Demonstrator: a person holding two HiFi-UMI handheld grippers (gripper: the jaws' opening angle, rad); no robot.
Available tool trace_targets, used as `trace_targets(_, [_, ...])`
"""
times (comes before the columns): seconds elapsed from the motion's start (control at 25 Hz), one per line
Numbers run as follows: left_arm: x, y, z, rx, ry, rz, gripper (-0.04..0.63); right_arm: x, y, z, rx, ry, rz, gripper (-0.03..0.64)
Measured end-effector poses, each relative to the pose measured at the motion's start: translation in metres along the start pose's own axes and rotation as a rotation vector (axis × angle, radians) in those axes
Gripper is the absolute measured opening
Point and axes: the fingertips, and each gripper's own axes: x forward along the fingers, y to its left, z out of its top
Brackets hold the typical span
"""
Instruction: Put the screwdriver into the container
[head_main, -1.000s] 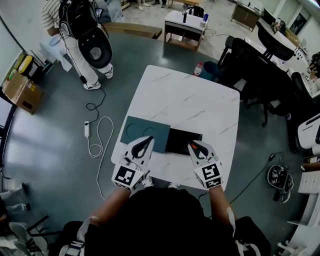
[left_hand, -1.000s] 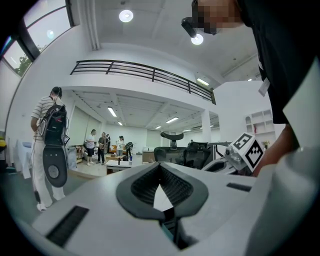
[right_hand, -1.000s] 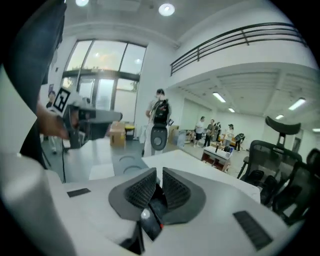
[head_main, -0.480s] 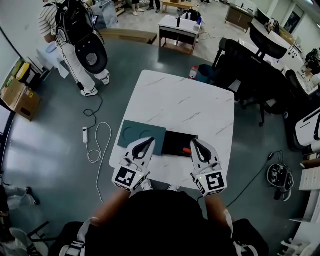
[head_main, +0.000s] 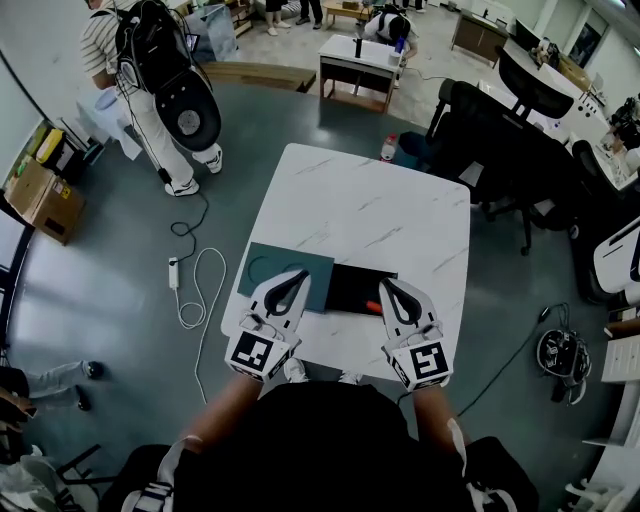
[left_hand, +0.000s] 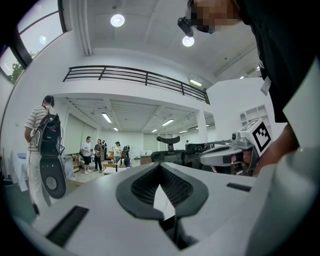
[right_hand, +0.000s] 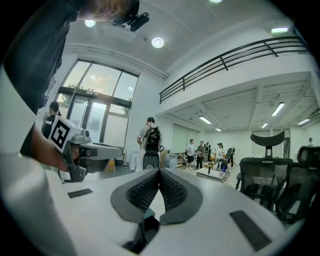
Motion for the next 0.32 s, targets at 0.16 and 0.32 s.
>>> trace_targets(0.16, [-0.0014, -0.0009, -0.0034, 0.004, 0.008, 0.001, 0.005, 0.0012, 0.0019, -0.0044, -0.012, 0.016, 0.002, 0.023])
trace_targets(0.32, [-0.0017, -0.0010, -0.0029, 0.018, 0.001, 0.001, 0.005, 0.0014, 0.0023, -0.0059, -0.023, 0.022, 0.001, 0.023])
